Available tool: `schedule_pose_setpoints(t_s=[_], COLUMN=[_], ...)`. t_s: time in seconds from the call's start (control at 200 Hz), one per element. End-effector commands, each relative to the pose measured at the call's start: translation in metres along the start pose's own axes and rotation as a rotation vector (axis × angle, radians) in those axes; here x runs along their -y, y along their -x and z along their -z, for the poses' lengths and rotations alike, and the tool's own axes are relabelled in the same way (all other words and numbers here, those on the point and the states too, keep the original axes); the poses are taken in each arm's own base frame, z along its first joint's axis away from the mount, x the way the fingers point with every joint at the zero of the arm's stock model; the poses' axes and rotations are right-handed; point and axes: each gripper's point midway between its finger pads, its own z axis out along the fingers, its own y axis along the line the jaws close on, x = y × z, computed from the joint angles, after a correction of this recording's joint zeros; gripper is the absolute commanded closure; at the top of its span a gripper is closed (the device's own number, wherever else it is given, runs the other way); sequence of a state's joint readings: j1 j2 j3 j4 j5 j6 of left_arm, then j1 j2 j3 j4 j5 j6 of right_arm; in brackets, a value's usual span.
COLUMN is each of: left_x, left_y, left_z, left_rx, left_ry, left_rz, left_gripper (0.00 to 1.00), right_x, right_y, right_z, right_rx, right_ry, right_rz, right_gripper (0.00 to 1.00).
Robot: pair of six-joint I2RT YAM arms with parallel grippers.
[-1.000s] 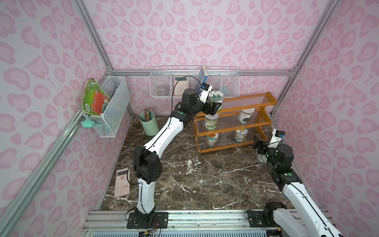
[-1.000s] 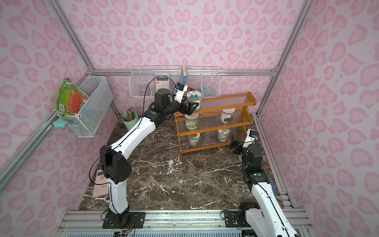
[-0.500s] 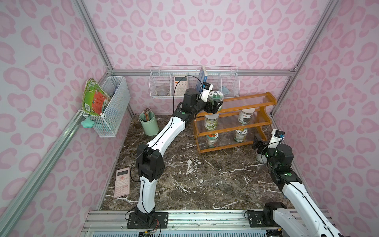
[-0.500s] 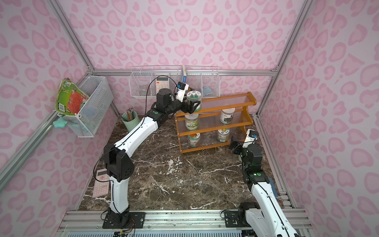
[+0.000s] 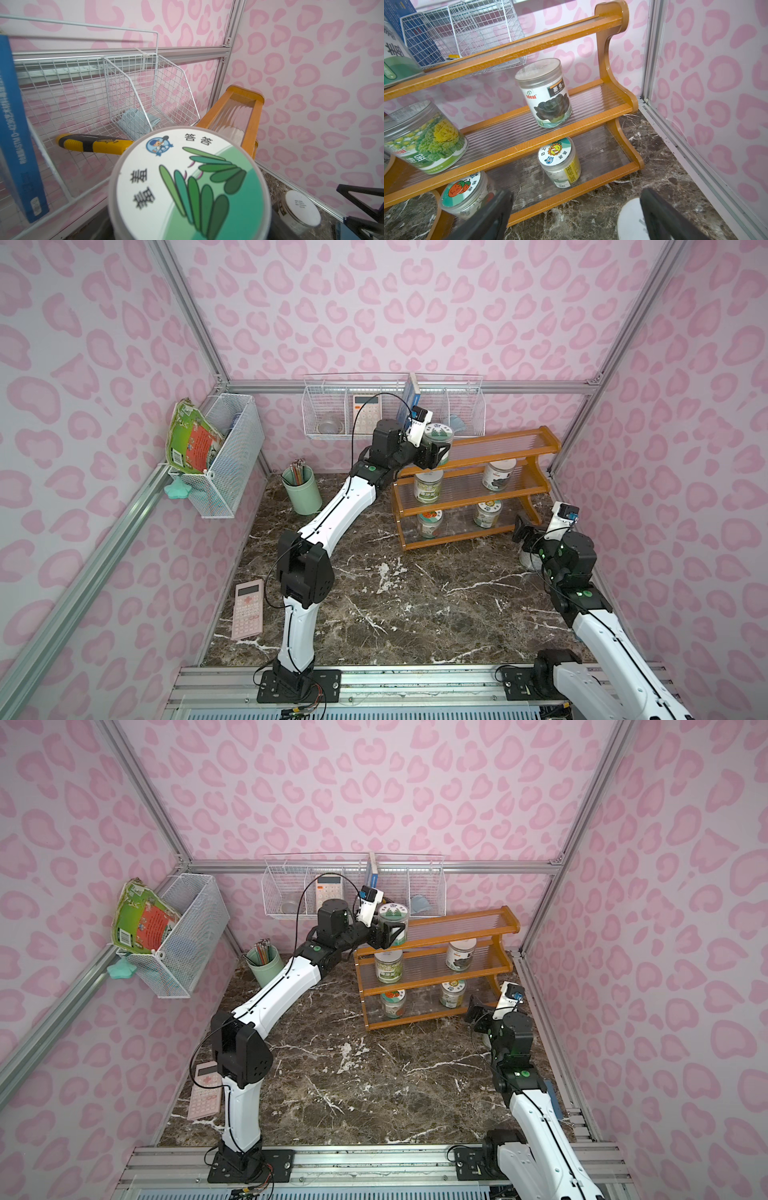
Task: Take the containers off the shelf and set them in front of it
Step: 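Pick up a container from the shelf.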
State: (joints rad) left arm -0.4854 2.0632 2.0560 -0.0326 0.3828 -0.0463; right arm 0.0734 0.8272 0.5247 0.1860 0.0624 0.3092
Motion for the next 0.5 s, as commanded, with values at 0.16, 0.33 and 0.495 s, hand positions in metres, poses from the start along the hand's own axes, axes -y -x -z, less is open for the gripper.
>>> schedule_pose_setpoints(t_s=[0.16, 0.33, 0.495], left_x=[0.013, 0.027, 0.057], left_y=[0.046, 0.055, 0.047], left_z=[0.026, 0.041, 0.052], left_rx=[0.109, 0.130, 0.115], left_ry=[-0.002, -0.027, -0.070], left_rz=[-0.074, -0.076, -0.095], left_gripper=[0.29, 0.29, 0.30], right_x=[-0.001, 0.003, 0.011], right_y=[0.012, 0.020, 0.029], right_z=[0.003, 0.005, 0.009], right_rx=[0.028, 0.040, 0.051], right_ry=[0.017, 0.009, 0.007], right_rz=[-0.003, -0.002, -0.010], right_gripper=[0.01, 0.01, 0.01])
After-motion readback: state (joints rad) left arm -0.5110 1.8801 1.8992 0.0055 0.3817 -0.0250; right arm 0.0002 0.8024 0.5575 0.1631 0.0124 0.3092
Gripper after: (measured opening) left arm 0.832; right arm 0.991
